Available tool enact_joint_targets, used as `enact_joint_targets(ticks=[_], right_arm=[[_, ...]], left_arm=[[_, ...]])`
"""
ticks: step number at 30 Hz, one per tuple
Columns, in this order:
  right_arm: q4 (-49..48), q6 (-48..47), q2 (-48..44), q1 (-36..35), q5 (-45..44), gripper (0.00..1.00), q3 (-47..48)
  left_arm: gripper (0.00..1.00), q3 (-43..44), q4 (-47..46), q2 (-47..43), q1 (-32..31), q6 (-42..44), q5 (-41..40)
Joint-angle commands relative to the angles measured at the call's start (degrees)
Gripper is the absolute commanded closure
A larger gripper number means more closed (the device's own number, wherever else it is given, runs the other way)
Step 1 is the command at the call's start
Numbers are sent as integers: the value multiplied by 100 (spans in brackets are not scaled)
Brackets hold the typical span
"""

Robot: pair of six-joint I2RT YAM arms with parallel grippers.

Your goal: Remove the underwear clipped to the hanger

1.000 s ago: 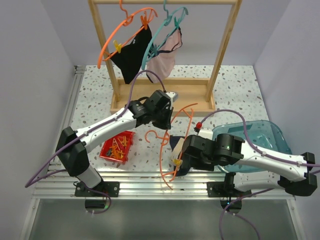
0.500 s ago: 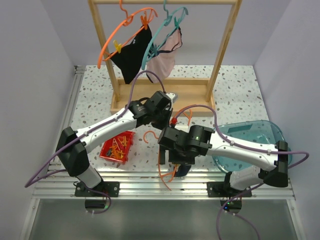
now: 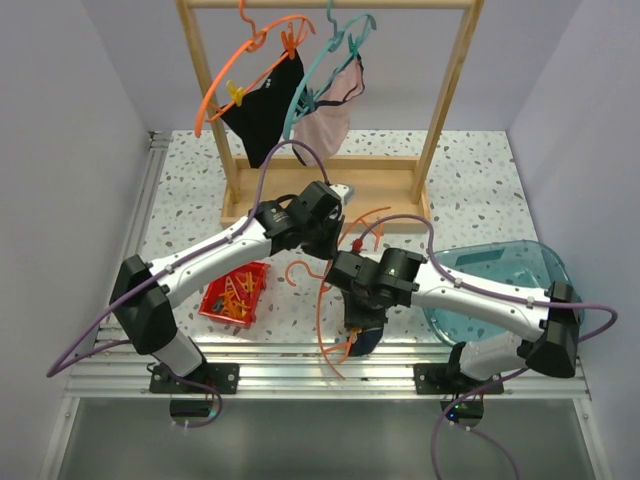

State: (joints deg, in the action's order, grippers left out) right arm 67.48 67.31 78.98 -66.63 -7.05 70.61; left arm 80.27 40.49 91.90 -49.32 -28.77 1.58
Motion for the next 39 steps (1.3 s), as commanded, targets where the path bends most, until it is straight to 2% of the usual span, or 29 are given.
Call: enact_joint_targets(ticks=[1, 7, 13, 19, 23, 26, 34, 39], right_arm=[[-51, 36, -365, 27, 72, 71, -126], [168, 203, -866, 27, 19, 100, -284], [-24, 230, -1209, 27, 2, 100, -355], [-1201, -77, -1912, 19, 229, 100, -565], [-2647, -297, -2132, 27, 686, 100, -908], [-3536, -464, -1940, 19, 1046, 100, -1049], [-5305, -666, -106, 18, 1171, 100, -637], [-5702, -675, 898, -34, 1031, 100, 135]], left_arm=[[100, 129, 20, -321, -25, 12, -70], [100, -2, -6, -322, -16, 39, -141], [100, -126, -120, -173, 54, 65, -255], [100, -205, -261, -40, 220, 74, -185], [100, -266, -348, -23, 467, 153, 139], [100, -397, -471, -84, 625, 214, 237], [100, -873, -1279, -111, 1204, 399, 782], [100, -847, -1605, -23, 1504, 759, 1168]])
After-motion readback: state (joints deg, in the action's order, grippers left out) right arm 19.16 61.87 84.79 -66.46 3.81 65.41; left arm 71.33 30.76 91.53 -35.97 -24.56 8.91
